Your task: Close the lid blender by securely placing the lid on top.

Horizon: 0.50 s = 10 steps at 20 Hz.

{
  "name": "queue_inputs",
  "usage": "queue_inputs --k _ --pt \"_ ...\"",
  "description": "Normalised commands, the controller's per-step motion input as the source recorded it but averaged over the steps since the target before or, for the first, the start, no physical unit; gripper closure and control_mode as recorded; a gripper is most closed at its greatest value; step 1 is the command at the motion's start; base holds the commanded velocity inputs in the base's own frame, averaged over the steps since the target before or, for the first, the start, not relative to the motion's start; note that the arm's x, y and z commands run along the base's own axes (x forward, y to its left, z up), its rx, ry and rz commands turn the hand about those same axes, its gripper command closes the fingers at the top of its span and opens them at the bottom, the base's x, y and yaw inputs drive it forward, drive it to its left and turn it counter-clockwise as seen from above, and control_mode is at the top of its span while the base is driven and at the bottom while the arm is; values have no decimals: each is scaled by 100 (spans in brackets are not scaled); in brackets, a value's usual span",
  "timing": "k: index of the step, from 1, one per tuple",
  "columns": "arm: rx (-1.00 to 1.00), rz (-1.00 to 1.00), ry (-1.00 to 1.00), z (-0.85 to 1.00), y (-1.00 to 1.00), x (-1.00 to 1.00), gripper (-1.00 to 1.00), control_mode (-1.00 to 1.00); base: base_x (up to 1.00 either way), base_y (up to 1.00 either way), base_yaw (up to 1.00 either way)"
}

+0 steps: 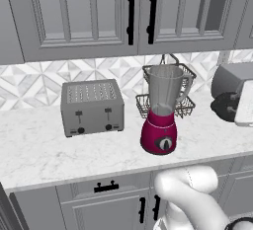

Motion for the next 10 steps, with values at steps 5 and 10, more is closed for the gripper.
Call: queue_inputs --k 5,10 --pt "4 -4 -11 97 29 -64 100 -100 0 0 0" --pt "8 -2 -6 75 45 -61 100 -100 0 0 0"
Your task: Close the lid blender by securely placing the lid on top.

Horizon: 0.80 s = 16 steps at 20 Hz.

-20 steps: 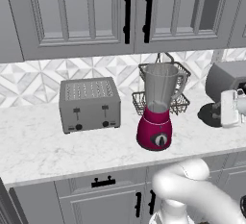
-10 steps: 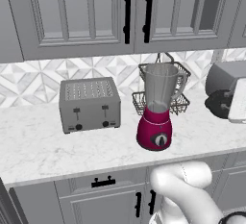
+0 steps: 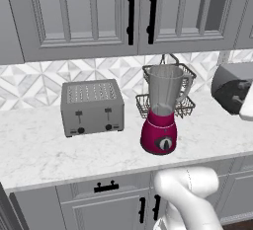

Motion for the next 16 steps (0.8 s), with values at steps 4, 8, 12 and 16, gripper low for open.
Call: queue_inputs --k 4,8,12,16 --pt "8 0 0 46 81 -29 100 -100 0 0 0" --pt "10 1 2 39 91 11 100 -100 0 0 0" --pt "13 9 7 43 58 22 100 -100 0 0 0" --pt "15 16 5 34 27 49 100 -100 0 0 0"
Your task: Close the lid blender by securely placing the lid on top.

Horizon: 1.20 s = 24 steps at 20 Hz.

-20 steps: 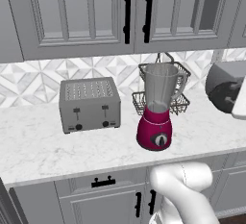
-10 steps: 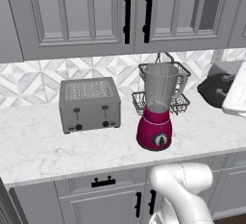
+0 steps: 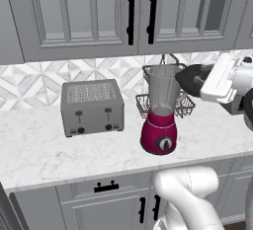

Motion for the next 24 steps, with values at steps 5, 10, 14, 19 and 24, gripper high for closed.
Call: queue_inputs --k 5,10,14,19,24 --pt "16 23 4 27 1 54 100 -100 0 0 0" --pt "13 25 4 11 1 40 100 -100 0 0 0" --pt "6 24 4 1 0 31 100 -100 0 0 0" --pt "5 22 2 0 0 28 100 -100 0 0 0" --pt "6 20 1 0 0 26 100 -100 0 0 0"
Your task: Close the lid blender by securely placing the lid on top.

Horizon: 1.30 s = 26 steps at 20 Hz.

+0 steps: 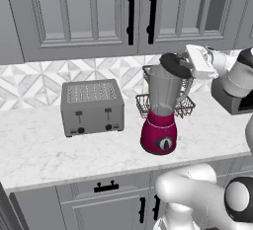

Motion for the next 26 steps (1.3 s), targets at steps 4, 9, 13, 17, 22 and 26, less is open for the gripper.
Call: queue_inputs --k 4,9,13,17,22,26 --pt "-1 3 2 0 0 23 100 -100 0 0 0" --pt "-17 -1 0 -1 0 10 100 -100 0 0 0" --pt "-17 -1 0 -1 0 11 100 -100 0 0 0" --pt "-11 0 0 0 0 17 100 -100 0 0 0" --pt "-5 0 0 0 0 19 100 -100 0 0 0" --pt "0 0 0 0 0 19 100 -100 0 0 0"
